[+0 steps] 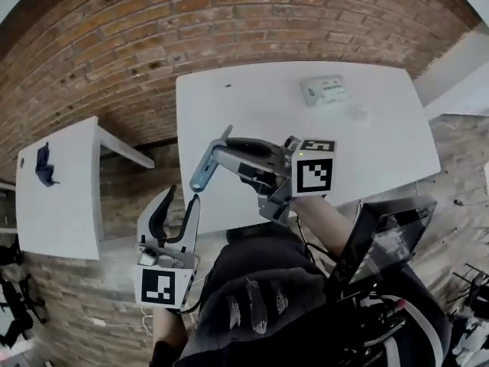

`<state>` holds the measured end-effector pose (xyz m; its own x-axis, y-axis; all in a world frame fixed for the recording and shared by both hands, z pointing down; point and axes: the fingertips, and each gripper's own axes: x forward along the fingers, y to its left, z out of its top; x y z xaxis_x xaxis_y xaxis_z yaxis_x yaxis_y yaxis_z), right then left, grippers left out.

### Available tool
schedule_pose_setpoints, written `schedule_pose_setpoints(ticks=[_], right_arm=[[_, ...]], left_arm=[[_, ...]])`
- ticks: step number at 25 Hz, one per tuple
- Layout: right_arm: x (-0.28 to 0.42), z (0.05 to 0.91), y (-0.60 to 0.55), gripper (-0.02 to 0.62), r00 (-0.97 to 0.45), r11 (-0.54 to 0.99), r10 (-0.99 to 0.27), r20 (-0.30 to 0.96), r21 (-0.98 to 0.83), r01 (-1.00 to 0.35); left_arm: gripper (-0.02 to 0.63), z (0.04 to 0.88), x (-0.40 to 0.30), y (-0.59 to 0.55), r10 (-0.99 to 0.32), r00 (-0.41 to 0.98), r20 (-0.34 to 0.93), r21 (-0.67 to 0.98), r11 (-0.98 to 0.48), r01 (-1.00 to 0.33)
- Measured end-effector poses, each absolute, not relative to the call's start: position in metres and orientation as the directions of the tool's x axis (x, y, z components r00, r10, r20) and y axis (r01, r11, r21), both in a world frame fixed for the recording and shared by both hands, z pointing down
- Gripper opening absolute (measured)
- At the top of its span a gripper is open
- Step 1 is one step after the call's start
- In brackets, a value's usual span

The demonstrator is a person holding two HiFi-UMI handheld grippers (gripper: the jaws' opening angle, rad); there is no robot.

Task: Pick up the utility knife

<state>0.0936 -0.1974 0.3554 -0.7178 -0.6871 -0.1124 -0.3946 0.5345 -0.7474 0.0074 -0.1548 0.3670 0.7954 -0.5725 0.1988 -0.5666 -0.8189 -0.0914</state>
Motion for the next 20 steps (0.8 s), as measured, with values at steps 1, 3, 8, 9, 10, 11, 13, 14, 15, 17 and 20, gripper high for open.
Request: schedule_pose_setpoints(ticks=[1,3,8,9,10,11,13,14,15,17,20], right_arm=[[0.105,0.354,-0.195,0.072,-0.687,0.52,-0.719,-0.109,-0.74,-0.427],[0.117,0.351,-0.188,0.072,-0.645,0.504,-0.757,-0.105,-0.722,-0.474],[0.15,0.345,-0.16,0.072,-0.547,0.462,-0.833,-0.085,-0.651,-0.602],[0.157,0.344,-0.155,0.072,-0.524,0.448,-0.848,-0.082,-0.64,-0.625],[0.162,0.344,-0.15,0.072,-0.504,0.434,-0.86,-0.076,-0.627,-0.646],[0.167,0.345,-0.146,0.072,-0.487,0.421,-0.871,-0.067,-0.614,-0.668],[0.174,0.347,-0.137,0.072,-0.461,0.398,-0.886,-0.046,-0.583,-0.708],[0.176,0.349,-0.133,0.072,-0.455,0.391,-0.89,-0.034,-0.569,-0.724],[0.177,0.351,-0.131,0.072,-0.451,0.386,-0.892,-0.023,-0.557,-0.735],[0.18,0.356,-0.127,0.072,-0.44,0.372,-0.898,-0.006,-0.545,-0.751],[0.195,0.359,-0.11,0.072,-0.395,0.333,-0.918,-0.001,-0.54,-0.773]], left_arm=[[0.133,0.367,0.012,-0.159,-0.541,0.82,0.185,-0.056,-0.839,-0.541],[0.133,0.367,0.016,-0.165,-0.5,0.849,0.171,-0.054,-0.865,-0.498],[0.093,0.373,0.045,-0.168,-0.377,0.912,0.159,-0.046,-0.926,-0.375],[0.063,0.375,0.052,-0.169,-0.36,0.919,0.16,-0.056,-0.933,-0.356],[0.023,0.378,0.058,-0.17,-0.349,0.923,0.163,-0.069,-0.937,-0.342],[0.011,0.38,0.063,-0.169,-0.338,0.926,0.168,-0.08,-0.941,-0.329],[-0.002,0.386,0.074,-0.169,-0.303,0.937,0.173,-0.065,-0.953,-0.296],[-0.002,0.388,0.078,-0.17,-0.28,0.944,0.174,-0.037,-0.96,-0.278],[-0.002,0.391,0.082,-0.173,-0.257,0.95,0.176,0.0,-0.965,-0.261],[-0.002,0.398,0.091,-0.177,-0.205,0.961,0.188,0.075,-0.972,-0.222],[-0.002,0.405,0.11,-0.162,-0.111,0.969,0.219,0.126,-0.982,-0.141]])
